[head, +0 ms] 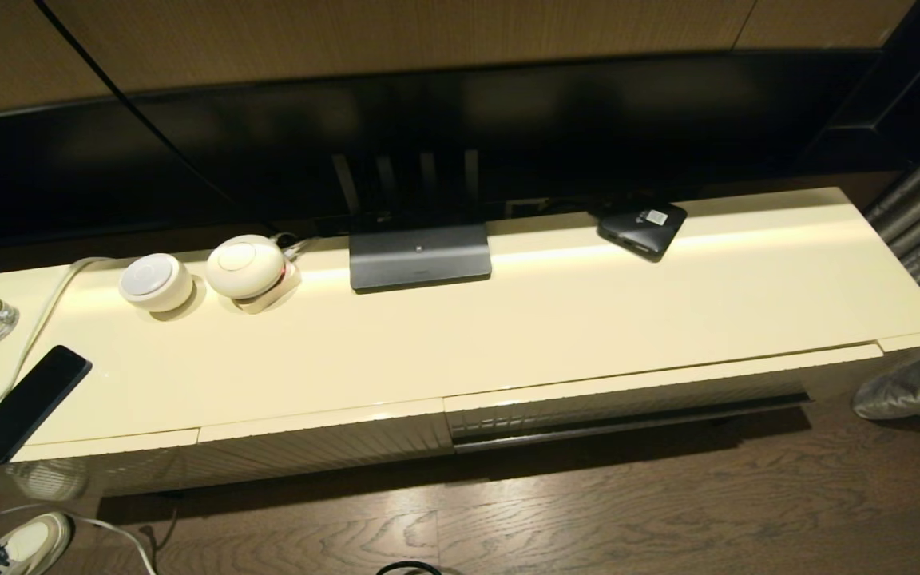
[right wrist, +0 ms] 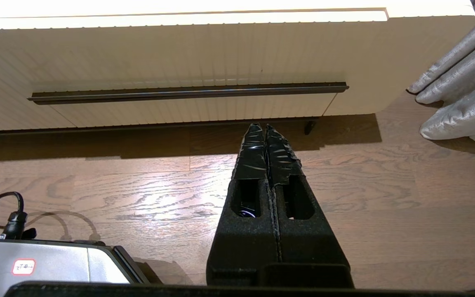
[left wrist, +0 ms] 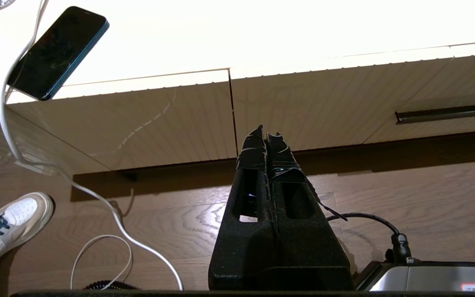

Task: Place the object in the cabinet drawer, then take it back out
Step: Open the drawer

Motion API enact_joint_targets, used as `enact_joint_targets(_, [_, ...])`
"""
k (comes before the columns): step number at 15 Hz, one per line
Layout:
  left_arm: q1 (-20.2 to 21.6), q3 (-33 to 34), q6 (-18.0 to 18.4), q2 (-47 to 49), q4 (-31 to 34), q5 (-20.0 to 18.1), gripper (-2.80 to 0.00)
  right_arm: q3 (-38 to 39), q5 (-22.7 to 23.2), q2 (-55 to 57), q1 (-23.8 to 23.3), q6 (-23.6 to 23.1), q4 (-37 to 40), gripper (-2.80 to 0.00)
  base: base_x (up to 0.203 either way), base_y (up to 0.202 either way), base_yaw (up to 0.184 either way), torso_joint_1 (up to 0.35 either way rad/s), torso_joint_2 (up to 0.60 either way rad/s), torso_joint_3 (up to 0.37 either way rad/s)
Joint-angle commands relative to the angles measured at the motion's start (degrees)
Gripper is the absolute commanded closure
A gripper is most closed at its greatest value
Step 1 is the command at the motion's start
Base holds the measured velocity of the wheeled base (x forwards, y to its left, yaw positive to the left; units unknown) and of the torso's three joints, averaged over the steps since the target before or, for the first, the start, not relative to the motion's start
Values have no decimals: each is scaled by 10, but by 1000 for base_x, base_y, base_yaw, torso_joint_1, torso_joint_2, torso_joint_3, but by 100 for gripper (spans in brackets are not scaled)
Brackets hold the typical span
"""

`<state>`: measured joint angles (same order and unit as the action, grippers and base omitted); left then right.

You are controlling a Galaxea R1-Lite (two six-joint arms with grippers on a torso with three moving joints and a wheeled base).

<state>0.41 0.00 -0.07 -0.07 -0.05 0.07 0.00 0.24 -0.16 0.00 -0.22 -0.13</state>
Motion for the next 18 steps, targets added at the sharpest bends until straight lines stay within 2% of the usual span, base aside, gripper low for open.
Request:
enact_joint_targets(1, [0, 2, 0, 1, 0, 0, 0, 0, 0, 1, 0, 0, 0, 0, 0, 0, 0, 0, 0, 0])
enact_joint_targets(18, [0, 2, 0, 1, 0, 0, 0, 0, 0, 1, 0, 0, 0, 0, 0, 0, 0, 0, 0, 0])
